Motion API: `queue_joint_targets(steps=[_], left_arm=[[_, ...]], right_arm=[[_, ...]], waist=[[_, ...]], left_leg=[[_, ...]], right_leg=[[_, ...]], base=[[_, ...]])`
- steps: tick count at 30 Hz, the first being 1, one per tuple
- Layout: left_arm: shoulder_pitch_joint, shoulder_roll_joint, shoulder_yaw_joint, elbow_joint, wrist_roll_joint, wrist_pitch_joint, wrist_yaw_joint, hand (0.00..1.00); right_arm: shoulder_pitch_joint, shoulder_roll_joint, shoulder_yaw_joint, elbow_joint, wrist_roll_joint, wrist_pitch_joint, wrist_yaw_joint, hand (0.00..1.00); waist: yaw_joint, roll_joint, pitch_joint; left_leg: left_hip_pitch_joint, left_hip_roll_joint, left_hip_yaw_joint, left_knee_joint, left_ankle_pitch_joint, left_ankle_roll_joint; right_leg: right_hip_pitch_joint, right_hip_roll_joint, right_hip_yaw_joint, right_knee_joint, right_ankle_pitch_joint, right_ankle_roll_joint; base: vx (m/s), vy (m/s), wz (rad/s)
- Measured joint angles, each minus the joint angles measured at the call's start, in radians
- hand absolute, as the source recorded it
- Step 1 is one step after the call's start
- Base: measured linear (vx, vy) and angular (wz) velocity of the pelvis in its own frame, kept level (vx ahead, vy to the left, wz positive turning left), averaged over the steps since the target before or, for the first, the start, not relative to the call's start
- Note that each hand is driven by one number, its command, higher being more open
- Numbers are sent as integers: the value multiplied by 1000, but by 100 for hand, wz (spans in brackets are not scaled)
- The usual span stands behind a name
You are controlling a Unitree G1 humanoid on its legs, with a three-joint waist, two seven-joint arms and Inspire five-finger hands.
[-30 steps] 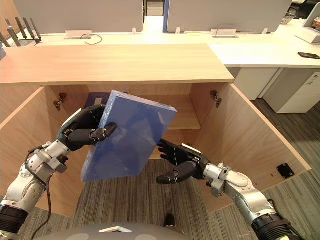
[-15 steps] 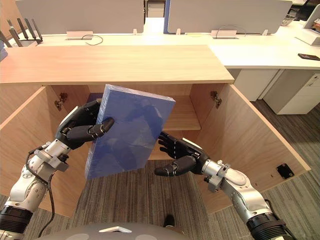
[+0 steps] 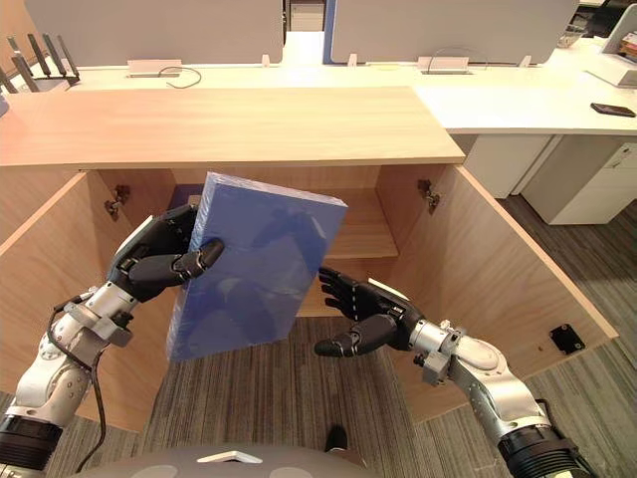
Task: Walk over to the cabinet, pick up the folder, carry it to the office cabinet, place the folder inside the office cabinet, then close the office cabinet door
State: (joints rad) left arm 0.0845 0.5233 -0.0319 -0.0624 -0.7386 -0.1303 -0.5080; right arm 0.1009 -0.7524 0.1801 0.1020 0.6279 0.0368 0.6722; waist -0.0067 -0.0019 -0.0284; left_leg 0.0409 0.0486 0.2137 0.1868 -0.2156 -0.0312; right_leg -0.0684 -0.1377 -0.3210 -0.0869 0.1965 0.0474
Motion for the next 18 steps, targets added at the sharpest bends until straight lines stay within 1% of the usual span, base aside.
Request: queue_joint_targets(steps=[4,9,18], left_arm=[[6,0,3,-5,-1,0,-6,0],[6,0,4,-26,-2,0,-18,0],[38,-4,5,-27,-3,2,-19,0]], right_arm=[[0,-6,-20,18,5,0,-1,100],[0,-43,-27,18,5,0,-1,100],[-48,-43,-46,18,5,-3,-4,100]], waist=[[2,0,2],[3,1,6],[2,1,12]], left_leg=[[0,0,0,0,-1,0],[-1,0,-2,0,-2,1],[-5,0,-6,1,-2,1]], right_leg=[[0,0,0,0,0,0],[0,0,-1,0,-1,0],[-2,-1,-4,0,-2,-1]], base=[[0,0,0],[0,0,0],[0,0,1]])
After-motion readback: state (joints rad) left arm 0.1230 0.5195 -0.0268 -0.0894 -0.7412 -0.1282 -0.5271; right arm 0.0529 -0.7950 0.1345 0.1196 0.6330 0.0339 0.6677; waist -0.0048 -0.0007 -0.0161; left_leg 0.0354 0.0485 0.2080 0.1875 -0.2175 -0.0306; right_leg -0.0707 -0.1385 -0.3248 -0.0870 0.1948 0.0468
